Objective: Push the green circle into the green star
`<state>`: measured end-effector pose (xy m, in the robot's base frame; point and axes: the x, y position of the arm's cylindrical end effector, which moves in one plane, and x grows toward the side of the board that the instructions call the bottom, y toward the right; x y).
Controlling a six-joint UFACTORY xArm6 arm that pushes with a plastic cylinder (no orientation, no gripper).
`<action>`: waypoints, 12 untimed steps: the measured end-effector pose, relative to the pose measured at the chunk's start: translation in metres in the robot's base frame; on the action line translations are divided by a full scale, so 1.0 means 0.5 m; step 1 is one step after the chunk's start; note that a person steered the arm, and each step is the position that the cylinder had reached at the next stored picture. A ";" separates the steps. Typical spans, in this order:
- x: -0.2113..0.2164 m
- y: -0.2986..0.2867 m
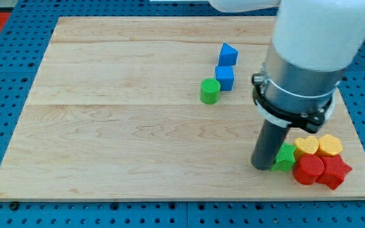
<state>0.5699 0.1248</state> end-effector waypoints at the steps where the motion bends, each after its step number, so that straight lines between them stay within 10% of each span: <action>1: 0.013 0.022; 3: -0.010 -0.109; 7: -0.395 -0.231; 12: -0.205 -0.162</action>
<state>0.4674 0.0438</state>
